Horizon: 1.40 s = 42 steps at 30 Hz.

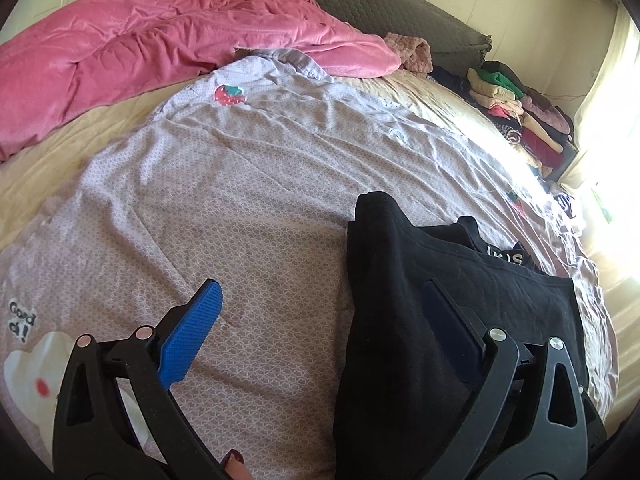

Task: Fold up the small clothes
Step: 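Grasp one side of the folded sweatshirt with both grippers and lift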

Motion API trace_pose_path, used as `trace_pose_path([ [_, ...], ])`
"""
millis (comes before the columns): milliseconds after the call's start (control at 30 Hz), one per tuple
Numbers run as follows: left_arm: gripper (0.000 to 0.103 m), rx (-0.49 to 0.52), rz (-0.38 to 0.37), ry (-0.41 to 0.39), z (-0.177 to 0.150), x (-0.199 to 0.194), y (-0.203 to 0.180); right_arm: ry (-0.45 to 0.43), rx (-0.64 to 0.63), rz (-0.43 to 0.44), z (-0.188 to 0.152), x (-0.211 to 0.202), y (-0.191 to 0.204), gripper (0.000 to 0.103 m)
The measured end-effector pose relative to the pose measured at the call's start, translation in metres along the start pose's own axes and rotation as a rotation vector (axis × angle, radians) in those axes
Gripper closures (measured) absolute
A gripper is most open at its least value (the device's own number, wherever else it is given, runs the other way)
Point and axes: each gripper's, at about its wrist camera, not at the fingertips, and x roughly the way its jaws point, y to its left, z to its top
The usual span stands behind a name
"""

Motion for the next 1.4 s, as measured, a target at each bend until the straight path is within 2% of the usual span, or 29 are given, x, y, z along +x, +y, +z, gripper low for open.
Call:
trace_pose_path([
  [233,0.01,-0.007,-0.012,0.03,0.0,0.011,-0.001,-0.027,-0.047,-0.048,0.001,0.004,0.015,0.016],
  [367,0.01,-0.013,-0.024,0.046,-0.001,0.015,-0.001,-0.021,-0.041,-0.003,-0.003,0.001,0.015,0.016],
  [467,0.01,-0.016,-0.03,0.056,-0.002,0.018,-0.001,-0.035,-0.069,-0.032,-0.006,0.003,0.02,0.015],
  [533,0.01,-0.018,-0.04,0.062,-0.003,0.019,-0.001,-0.046,-0.077,-0.051,-0.005,0.005,0.023,0.011],
  [767,0.01,-0.014,-0.045,0.079,-0.004,0.025,-0.003,-0.086,-0.138,-0.141,0.007,0.021,0.031,0.011],
  [800,0.01,-0.016,-0.049,0.084,-0.004,0.027,-0.003,-0.098,-0.145,-0.151,0.008,0.022,0.032,0.018],
  [833,0.01,-0.018,-0.053,0.088,-0.004,0.027,-0.003,-0.106,-0.148,-0.147,0.009,0.021,0.032,0.034],
  [867,0.01,-0.024,-0.062,0.092,-0.004,0.028,-0.002,-0.115,-0.153,-0.139,0.008,0.02,0.033,0.04],
  [933,0.01,-0.04,-0.086,0.102,-0.005,0.029,-0.001,-0.142,-0.157,-0.159,0.005,0.014,0.032,0.068],
  [967,0.01,-0.047,-0.101,0.108,-0.006,0.029,-0.001,-0.16,-0.146,-0.149,0.004,0.009,0.03,0.073],
  [1000,0.01,-0.055,-0.12,0.115,-0.006,0.03,-0.001,-0.176,-0.128,-0.143,0.003,0.004,0.027,0.086],
  [1100,0.01,-0.092,-0.196,0.139,-0.009,0.031,-0.002,-0.231,-0.061,-0.123,-0.002,-0.011,0.012,0.09],
  [1267,0.011,-0.167,-0.338,0.168,-0.013,0.028,-0.018,-0.311,0.027,-0.098,-0.012,-0.039,-0.01,0.091],
  [1333,0.03,-0.176,-0.389,0.166,-0.013,0.024,-0.032,-0.339,0.054,-0.104,-0.017,-0.049,-0.019,0.092],
  [1367,0.044,-0.172,-0.408,0.167,-0.013,0.022,-0.04,-0.351,0.076,-0.103,-0.02,-0.054,-0.025,0.092],
  [1400,0.05,-0.16,-0.426,0.17,-0.013,0.02,-0.052,-0.36,0.095,-0.103,-0.023,-0.059,-0.03,0.092],
])
